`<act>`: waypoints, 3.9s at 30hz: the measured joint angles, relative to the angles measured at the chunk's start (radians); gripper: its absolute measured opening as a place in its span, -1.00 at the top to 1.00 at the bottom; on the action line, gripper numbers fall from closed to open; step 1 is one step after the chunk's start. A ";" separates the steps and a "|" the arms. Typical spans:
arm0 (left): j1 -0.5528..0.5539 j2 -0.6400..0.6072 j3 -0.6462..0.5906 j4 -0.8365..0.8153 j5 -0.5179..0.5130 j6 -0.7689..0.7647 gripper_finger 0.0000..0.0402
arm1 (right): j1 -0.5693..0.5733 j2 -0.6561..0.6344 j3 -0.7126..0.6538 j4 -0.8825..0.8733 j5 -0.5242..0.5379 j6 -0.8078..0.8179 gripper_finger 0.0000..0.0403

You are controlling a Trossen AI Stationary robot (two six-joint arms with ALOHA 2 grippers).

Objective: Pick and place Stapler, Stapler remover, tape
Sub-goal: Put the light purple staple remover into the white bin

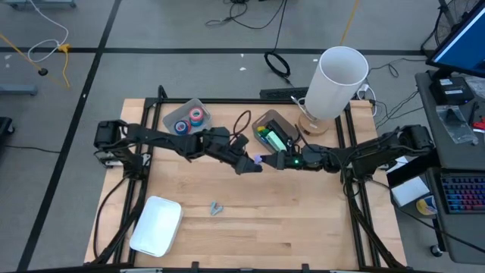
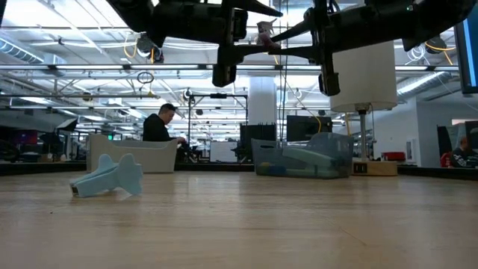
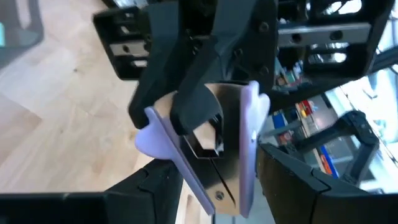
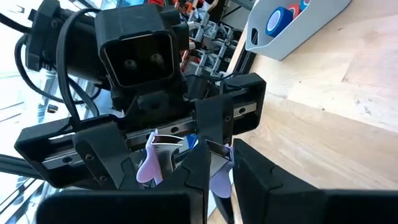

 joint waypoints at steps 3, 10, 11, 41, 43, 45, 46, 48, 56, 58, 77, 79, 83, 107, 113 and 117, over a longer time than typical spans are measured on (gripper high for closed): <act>0.015 0.012 0.014 -0.005 0.046 -0.003 0.01 | 0.001 -0.001 0.001 -0.006 0.000 -0.003 0.82; 0.045 0.012 0.016 -0.056 0.112 -0.014 0.08 | 0.000 0.001 0.001 -0.025 -0.008 -0.006 0.82; 0.047 0.012 0.016 -0.061 0.117 -0.016 0.14 | 0.000 0.001 0.001 -0.028 -0.019 -0.005 0.82; 0.032 0.009 0.016 -0.128 0.116 0.037 0.50 | 0.001 0.003 -0.001 -0.029 -0.038 0.002 0.57; 0.031 0.009 0.016 -0.130 0.124 0.037 0.50 | 0.002 0.004 -0.001 -0.029 -0.044 0.001 0.54; 0.032 0.009 0.016 -0.133 0.128 0.040 0.50 | 0.001 0.004 -0.001 -0.029 -0.057 0.004 0.50; 0.032 0.009 0.016 -0.134 0.133 0.041 0.51 | 0.001 0.004 -0.001 -0.029 -0.067 0.004 0.48; 0.036 0.009 0.016 -0.136 0.140 0.045 0.51 | 0.001 0.004 -0.002 -0.029 -0.086 0.005 0.44; 0.044 0.009 0.016 -0.140 0.158 0.055 0.51 | 0.008 0.004 -0.002 -0.028 -0.123 0.021 0.34; 0.044 0.009 0.016 -0.141 0.158 0.055 0.51 | 0.008 0.004 -0.002 -0.028 -0.129 0.022 0.34; 0.059 0.009 0.016 -0.116 0.132 0.058 0.52 | 0.007 0.000 -0.002 -0.016 -0.190 0.023 0.30; 0.059 0.009 0.016 -0.115 0.127 0.060 0.52 | 0.007 0.000 -0.002 -0.015 -0.194 0.021 0.28; 0.061 0.009 0.015 -0.115 0.105 0.072 0.52 | 0.007 0.000 -0.002 -0.018 -0.216 0.030 0.23; 0.065 0.010 0.016 -0.118 0.080 0.109 0.55 | 0.014 -0.019 -0.001 -0.051 -0.358 0.107 0.22; 0.099 0.012 0.016 -0.121 0.004 0.110 0.55 | 0.032 -0.027 0.001 -0.046 -0.525 0.134 0.22; 0.119 0.006 0.016 -0.125 0.044 0.117 0.55 | 0.045 -0.026 0.001 -0.051 -0.528 0.149 0.23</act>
